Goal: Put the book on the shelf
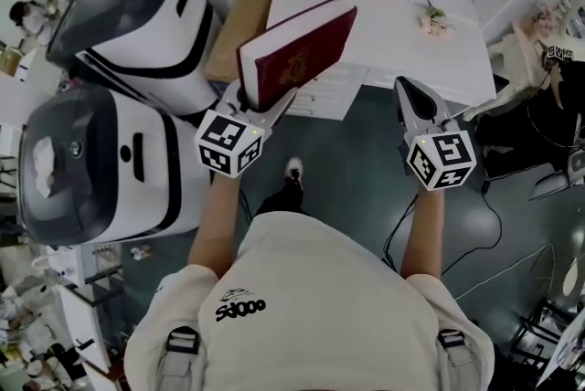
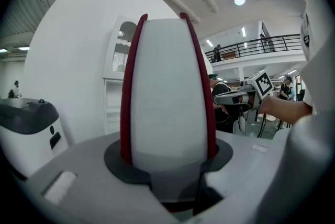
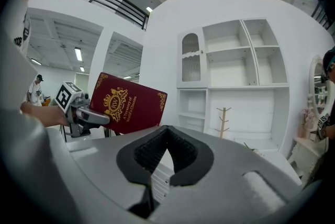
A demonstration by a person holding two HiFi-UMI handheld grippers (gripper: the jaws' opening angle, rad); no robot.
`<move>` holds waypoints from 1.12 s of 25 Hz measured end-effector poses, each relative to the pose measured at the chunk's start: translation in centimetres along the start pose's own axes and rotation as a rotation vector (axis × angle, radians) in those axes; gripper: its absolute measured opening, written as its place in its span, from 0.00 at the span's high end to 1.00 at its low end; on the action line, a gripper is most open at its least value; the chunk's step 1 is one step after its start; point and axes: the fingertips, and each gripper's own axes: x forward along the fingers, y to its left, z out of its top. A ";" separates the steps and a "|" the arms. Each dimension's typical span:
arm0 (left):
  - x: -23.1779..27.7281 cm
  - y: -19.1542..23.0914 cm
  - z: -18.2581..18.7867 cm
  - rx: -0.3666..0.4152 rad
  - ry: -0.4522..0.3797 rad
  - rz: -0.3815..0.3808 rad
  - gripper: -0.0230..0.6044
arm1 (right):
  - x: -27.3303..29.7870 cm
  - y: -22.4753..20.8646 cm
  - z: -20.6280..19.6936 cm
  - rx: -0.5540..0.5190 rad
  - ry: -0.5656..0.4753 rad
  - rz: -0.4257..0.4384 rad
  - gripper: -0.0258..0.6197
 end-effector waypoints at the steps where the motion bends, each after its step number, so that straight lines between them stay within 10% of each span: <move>1: 1.1 1.3 0.3 -0.005 0.002 -0.005 0.60 | 1.5 -0.6 0.5 -0.005 0.003 0.001 0.96; 14: 12.0 16.2 1.2 -0.072 0.028 -0.043 0.60 | 16.6 -7.0 2.3 0.015 0.057 -0.054 0.96; 28: 19.6 20.5 -1.0 -0.144 0.096 -0.033 0.60 | 24.2 -11.8 0.5 0.046 0.126 -0.020 0.96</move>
